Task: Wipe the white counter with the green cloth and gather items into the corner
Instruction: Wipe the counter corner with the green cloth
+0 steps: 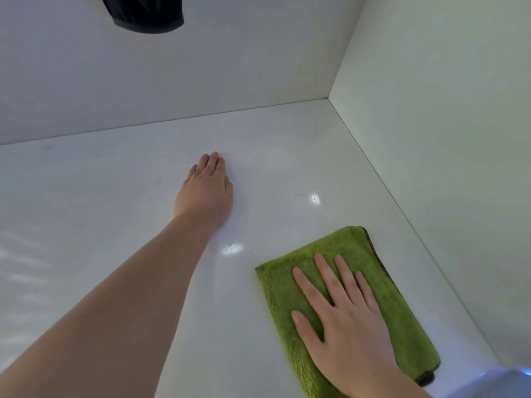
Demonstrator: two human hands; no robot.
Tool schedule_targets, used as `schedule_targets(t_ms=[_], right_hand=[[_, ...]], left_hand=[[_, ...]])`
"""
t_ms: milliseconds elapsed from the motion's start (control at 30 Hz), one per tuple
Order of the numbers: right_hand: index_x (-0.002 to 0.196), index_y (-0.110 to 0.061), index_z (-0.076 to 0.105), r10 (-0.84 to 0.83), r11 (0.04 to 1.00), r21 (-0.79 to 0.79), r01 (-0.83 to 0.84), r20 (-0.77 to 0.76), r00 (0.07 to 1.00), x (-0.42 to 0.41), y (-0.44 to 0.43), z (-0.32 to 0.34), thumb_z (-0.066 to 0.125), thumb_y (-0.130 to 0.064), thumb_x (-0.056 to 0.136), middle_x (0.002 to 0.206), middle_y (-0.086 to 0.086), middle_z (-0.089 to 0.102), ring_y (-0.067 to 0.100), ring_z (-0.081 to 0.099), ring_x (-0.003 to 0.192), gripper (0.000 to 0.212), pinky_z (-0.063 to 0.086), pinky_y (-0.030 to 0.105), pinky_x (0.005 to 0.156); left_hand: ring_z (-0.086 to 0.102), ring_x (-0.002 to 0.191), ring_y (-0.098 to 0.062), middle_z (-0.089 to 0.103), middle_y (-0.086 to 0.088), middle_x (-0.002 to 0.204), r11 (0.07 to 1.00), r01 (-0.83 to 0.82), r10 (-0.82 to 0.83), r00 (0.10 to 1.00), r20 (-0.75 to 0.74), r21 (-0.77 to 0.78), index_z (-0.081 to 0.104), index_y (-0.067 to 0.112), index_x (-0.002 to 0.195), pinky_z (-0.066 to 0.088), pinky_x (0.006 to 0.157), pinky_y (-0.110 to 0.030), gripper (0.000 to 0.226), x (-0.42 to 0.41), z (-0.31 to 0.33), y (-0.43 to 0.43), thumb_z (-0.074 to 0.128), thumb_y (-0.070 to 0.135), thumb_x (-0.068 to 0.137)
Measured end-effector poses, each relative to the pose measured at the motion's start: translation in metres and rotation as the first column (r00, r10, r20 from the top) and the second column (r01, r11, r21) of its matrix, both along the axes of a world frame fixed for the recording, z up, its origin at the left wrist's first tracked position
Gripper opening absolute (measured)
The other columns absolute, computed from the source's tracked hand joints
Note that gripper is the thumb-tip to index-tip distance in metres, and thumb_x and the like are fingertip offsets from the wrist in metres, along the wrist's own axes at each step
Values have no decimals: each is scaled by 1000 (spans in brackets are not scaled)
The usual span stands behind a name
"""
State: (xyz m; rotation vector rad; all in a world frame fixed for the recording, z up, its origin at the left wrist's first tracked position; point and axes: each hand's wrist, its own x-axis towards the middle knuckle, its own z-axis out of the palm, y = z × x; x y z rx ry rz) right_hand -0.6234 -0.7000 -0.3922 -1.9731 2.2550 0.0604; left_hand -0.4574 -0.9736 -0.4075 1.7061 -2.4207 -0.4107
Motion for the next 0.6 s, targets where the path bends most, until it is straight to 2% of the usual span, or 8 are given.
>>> schedule_targets(t_ms=[233, 433, 600], right_hand=[[152, -44, 15, -52, 999, 3, 52, 4, 999, 10, -17, -1, 22, -65, 95, 163, -3, 11, 26, 6, 150, 62, 15, 52, 116], [152, -45, 6, -92, 994, -49, 94, 50, 995, 16, -95, -3, 11, -67, 93, 164, -4, 4, 25, -4, 150, 63, 1, 50, 120], [152, -45, 8, -97, 991, -89, 103, 62, 993, 10, -172, -8, 11, -66, 90, 164, -4, 5, 27, -3, 149, 65, -3, 50, 119]], left_hand=[[3, 154, -18, 9, -3, 169, 1000, -15, 15, 1000, 26, 7, 13, 7, 159, 2, 124, -31, 57, -2, -2, 1, 20, 25, 105], [4, 154, -18, 10, -4, 168, 1000, -20, 20, 999, 31, 3, 15, 7, 159, 2, 124, -32, 56, -4, 0, 2, 21, 24, 105], [4, 154, -17, 10, -3, 168, 1000, -30, 30, 999, 21, -2, 14, 9, 159, 1, 123, -30, 57, -6, -2, 2, 21, 26, 106]])
